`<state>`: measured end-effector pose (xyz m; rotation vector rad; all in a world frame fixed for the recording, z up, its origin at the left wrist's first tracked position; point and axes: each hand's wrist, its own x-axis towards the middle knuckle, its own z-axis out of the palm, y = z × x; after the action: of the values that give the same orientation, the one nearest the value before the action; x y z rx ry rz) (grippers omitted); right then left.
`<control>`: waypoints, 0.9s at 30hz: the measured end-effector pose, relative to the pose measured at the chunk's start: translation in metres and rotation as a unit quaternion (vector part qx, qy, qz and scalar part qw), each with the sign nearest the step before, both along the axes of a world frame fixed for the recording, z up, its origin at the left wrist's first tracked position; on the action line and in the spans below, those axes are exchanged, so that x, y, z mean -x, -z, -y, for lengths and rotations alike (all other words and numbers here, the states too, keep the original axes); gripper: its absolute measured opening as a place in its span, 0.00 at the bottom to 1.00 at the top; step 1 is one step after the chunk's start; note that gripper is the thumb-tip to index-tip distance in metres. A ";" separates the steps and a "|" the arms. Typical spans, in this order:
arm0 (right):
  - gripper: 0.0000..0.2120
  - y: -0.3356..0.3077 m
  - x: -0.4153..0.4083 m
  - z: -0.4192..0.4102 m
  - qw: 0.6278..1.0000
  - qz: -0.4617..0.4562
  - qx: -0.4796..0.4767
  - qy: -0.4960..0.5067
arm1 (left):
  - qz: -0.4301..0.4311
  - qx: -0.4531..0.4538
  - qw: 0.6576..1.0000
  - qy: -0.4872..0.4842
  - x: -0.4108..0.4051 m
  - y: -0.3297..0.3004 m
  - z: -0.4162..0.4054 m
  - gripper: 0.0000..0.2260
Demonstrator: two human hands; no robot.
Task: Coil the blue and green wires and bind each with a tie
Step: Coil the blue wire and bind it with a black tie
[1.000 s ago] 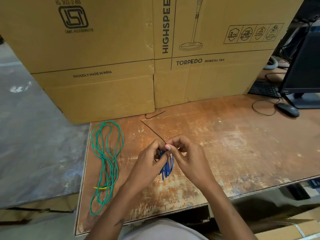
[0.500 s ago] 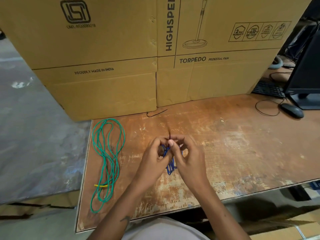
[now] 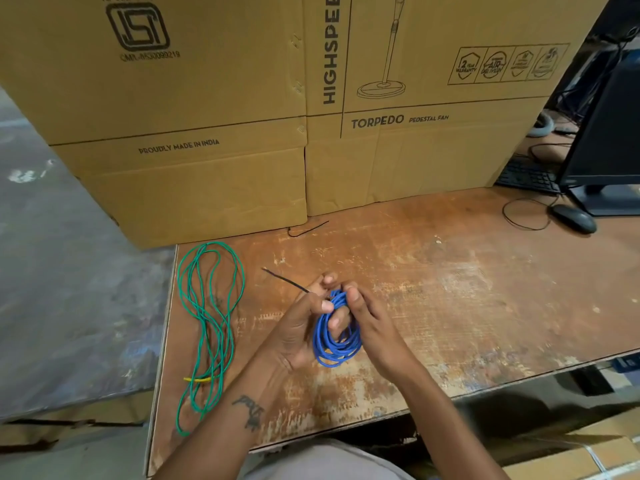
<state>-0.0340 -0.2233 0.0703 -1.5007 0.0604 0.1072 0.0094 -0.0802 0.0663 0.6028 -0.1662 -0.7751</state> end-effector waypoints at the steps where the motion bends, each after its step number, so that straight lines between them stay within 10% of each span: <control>1: 0.23 0.002 0.002 -0.001 1.000 0.010 0.007 0.017 | 0.001 0.007 1.000 -0.001 0.002 -0.001 0.002 0.17; 9: 0.18 -0.003 0.006 0.012 0.987 0.015 0.128 0.093 | 0.252 -0.370 0.887 -0.110 -0.006 0.007 -0.010 0.32; 12: 0.22 0.005 0.000 0.003 0.982 0.010 0.097 0.162 | 0.266 -0.394 0.866 -0.154 0.010 0.012 0.005 0.15; 17: 0.24 0.012 0.003 -0.036 0.960 -0.054 -0.031 0.273 | 0.183 -0.462 0.810 -0.311 0.033 0.022 0.038 0.18; 21: 0.23 0.011 0.006 -0.027 0.974 -0.025 0.114 0.196 | 0.233 -0.528 0.751 -0.320 0.019 0.021 0.026 0.16; 27: 0.18 0.027 0.011 0.002 0.943 0.022 0.316 0.099 | 0.243 -0.446 0.847 -0.159 0.004 0.026 0.022 0.22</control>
<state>-0.0451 -0.2254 0.0431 -2.1282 0.2262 -0.1213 0.0058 -0.1027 0.0405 1.6778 -0.1566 -0.3189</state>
